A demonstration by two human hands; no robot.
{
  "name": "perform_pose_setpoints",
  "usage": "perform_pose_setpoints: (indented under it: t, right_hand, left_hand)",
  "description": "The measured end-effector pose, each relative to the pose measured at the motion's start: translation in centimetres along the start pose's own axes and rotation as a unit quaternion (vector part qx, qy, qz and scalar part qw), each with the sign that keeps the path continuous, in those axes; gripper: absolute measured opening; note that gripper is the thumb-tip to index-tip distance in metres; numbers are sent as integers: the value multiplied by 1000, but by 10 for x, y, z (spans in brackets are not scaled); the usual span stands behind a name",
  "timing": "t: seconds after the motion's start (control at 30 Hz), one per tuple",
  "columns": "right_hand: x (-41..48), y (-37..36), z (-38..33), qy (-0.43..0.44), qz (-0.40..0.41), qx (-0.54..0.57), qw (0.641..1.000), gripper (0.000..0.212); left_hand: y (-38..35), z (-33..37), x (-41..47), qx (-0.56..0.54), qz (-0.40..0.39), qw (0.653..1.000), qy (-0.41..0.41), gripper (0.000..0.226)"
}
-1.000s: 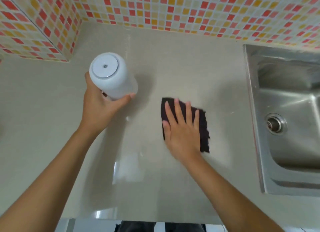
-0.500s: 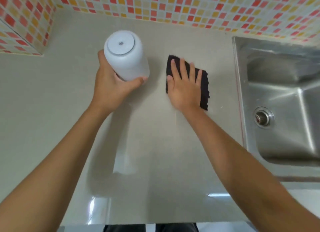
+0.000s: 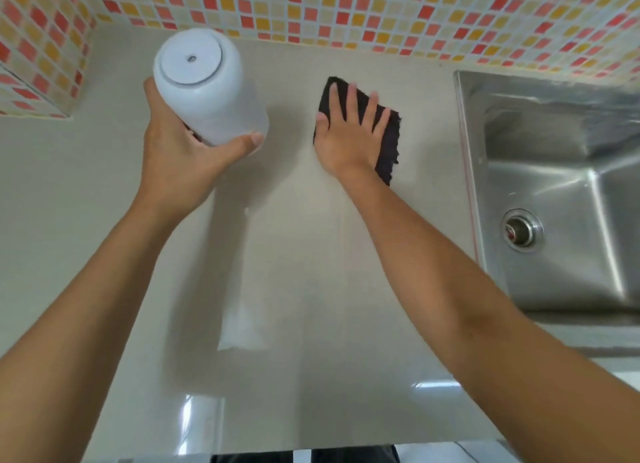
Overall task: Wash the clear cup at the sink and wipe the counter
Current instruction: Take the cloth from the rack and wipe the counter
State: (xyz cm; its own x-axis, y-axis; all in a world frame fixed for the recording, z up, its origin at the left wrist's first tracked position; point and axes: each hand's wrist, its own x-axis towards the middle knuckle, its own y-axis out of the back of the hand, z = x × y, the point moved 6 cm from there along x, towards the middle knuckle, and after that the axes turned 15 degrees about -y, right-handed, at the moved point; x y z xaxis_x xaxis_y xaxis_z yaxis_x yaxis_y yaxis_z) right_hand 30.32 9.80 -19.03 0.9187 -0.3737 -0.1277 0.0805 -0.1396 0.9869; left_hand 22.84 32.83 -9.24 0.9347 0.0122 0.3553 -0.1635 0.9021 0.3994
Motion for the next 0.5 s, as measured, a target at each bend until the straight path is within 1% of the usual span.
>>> perform_pose_setpoints:
  t: [0.03, 0.07, 0.1, 0.13, 0.2, 0.23, 0.27, 0.3, 0.33, 0.4, 0.47, 0.5]
  right_hand:
    - [-15, -5, -8, 0, 6, 11, 1000, 57]
    - [-47, -8, -18, 24, 18, 19, 999, 57]
    - [-90, -11, -26, 68, 24, 35, 997, 57]
    - [-142, -14, -31, 130, 19, 50, 990, 57]
    - [-237, -18, -23, 247, -20, 48, 968, 56]
    - [-254, -18, -13, 276, -26, 42, 960, 55]
    - [-243, -15, 1, 285, -20, 44, 957, 54]
    - [-213, -10, 19, 263, 5, 38, 964, 53]
    - [-174, -7, 40, 213, 33, 24, 976, 53]
    - [-93, 4, 88, 75, 73, -19, 994, 54]
    - [-35, 13, 130, -28, 87, -40, 995, 56]
    - [-20, 15, 138, -70, 88, -27, 993, 56]
  left_hand:
    - [4, 1, 1, 4, -1, 1000, -3, 98]
    - [8, 1, 1, 9, -3, 1000, -6, 98]
    - [11, 1, 2, 13, -7, 1000, -9, 98]
    - [12, 1, 3, 16, -13, 1000, -11, 98]
    - [9, 5, 3, 14, -20, 1000, -14, 97]
    - [6, 6, 3, 9, -24, 1000, -14, 97]
    - [3, 9, 3, 3, -27, 1000, -14, 97]
    - [-2, 12, 4, -2, -30, 999, -16, 98]
    - [-5, 14, 3, -2, -32, 999, -16, 98]
    - [-8, 17, 0, -1, -30, 999, -15, 97]
    - [-5, 15, -6, -4, -25, 1000, -13, 96]
    - [-3, 14, -9, -2, -25, 1000, -13, 96]
